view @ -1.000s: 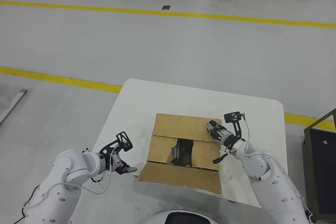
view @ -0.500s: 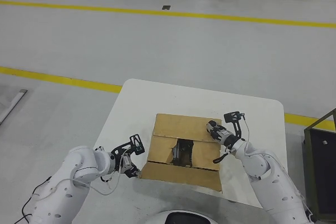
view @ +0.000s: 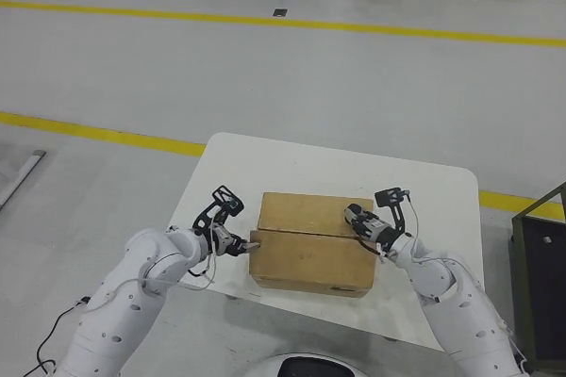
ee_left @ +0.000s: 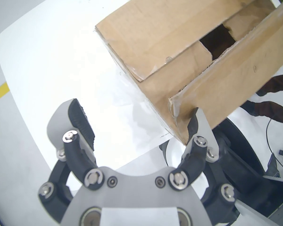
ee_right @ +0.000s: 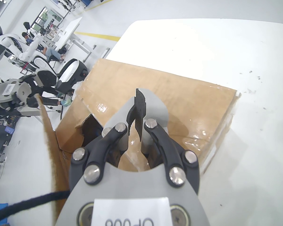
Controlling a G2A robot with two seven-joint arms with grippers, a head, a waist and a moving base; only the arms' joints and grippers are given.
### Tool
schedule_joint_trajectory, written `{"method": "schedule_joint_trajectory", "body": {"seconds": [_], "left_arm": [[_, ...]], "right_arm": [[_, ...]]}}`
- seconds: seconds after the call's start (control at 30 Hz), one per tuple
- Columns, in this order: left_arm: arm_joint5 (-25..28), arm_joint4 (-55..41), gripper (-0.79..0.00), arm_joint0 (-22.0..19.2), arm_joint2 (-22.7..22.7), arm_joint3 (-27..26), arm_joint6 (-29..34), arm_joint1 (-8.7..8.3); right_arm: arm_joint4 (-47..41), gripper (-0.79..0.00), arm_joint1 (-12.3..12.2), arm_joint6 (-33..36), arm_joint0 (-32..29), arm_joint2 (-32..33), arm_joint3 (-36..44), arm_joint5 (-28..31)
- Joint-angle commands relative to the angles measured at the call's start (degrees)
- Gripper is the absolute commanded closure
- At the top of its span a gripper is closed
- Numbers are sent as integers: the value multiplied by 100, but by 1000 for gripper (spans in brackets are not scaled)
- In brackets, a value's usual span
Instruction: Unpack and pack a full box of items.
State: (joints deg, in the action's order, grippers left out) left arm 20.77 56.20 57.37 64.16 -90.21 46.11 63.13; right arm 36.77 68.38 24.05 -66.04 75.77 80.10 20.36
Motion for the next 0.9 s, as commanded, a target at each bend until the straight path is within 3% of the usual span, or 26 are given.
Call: {"method": "schedule_joint_trajectory", "body": {"seconds": [0.0,0.17,0.5,0.73,0.87], "left_arm": [[-232,67,-785,-143,-155,180,-75,48],[-496,179,-785,-381,-436,563,-165,140],[-652,290,-785,-554,-597,953,-268,220],[-1155,522,-785,-540,-358,873,-191,198],[-1841,980,-785,-410,-41,701,85,132]], "right_arm": [[-63,0,-10,-29,-31,66,72,-3],[-11,0,-26,26,-135,64,345,-30],[987,0,97,-393,-106,-753,202,-641],[1197,0,163,-744,-34,-963,43,-877],[1233,0,174,-806,-27,-980,24,-861]]}}
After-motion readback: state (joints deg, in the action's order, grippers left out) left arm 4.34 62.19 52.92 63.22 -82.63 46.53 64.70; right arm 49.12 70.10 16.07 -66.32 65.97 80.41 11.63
